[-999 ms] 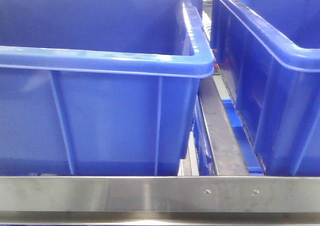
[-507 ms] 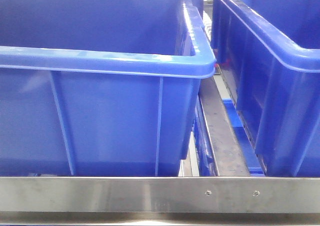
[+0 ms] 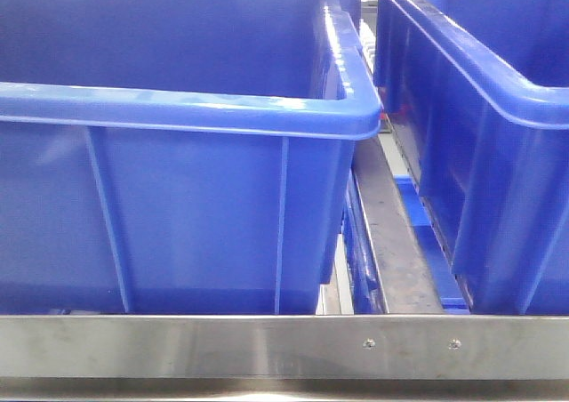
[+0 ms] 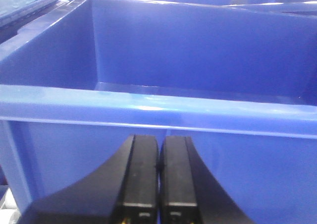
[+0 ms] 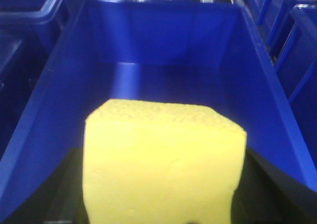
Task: Place yellow foam block on left shelf second layer
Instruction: 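Move the right gripper with the cube over a blue bin on the shelf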
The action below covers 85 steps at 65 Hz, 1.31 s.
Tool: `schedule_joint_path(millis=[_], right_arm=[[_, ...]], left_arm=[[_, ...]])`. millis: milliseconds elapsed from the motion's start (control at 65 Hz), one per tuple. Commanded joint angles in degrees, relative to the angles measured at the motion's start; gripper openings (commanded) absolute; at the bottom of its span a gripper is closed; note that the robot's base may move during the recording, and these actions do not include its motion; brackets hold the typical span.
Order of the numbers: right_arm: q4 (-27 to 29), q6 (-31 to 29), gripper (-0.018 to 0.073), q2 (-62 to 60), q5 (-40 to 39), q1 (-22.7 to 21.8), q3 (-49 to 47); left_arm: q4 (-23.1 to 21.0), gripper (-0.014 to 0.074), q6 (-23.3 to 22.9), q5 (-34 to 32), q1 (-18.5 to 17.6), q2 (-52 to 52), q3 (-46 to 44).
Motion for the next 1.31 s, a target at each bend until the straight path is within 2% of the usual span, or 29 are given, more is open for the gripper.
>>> schedule_joint_path(millis=[0, 123, 307, 415, 538, 707, 1030, 1291], right_arm=[[-0.42, 0.01, 0.0319, 8.02, 0.26, -0.25, -7.51], [-0.64, -0.41, 0.032, 16.79, 5.22, -0.25, -13.13], [-0.64, -5.53, 0.032, 28.08, 8.86, -0.25, -17.41], [-0.57, -6.64, 0.032, 33.16, 6.74, -1.13, -17.9], [1.13, -6.9, 0.032, 39.03, 3.02, -4.48, -17.9], [3.7, -10.84, 0.032, 46.85, -2.8, -7.75, -18.81], [6.01, -12.44, 0.032, 61.19, -5.09, -8.07, -25.9], [6.01, -12.44, 0.032, 65.6, -6.24, -8.07, -26.93]], left_arm=[[-0.42, 0.0137, -0.22, -5.04, -0.29, 0.41, 1.48], [-0.42, 0.0137, -0.22, -5.04, -0.29, 0.41, 1.48], [-0.42, 0.0137, -0.22, -5.04, -0.29, 0.41, 1.48], [-0.42, 0.0137, -0.22, -5.04, -0.29, 0.41, 1.48], [-0.42, 0.0137, -0.22, -5.04, -0.29, 0.41, 1.48], [-0.42, 0.0137, -0.22, -5.04, -0.29, 0.41, 1.48], [-0.42, 0.0137, -0.22, -5.04, -0.29, 0.41, 1.48], [-0.42, 0.0137, -0.22, -5.04, -0.29, 0.41, 1.48]])
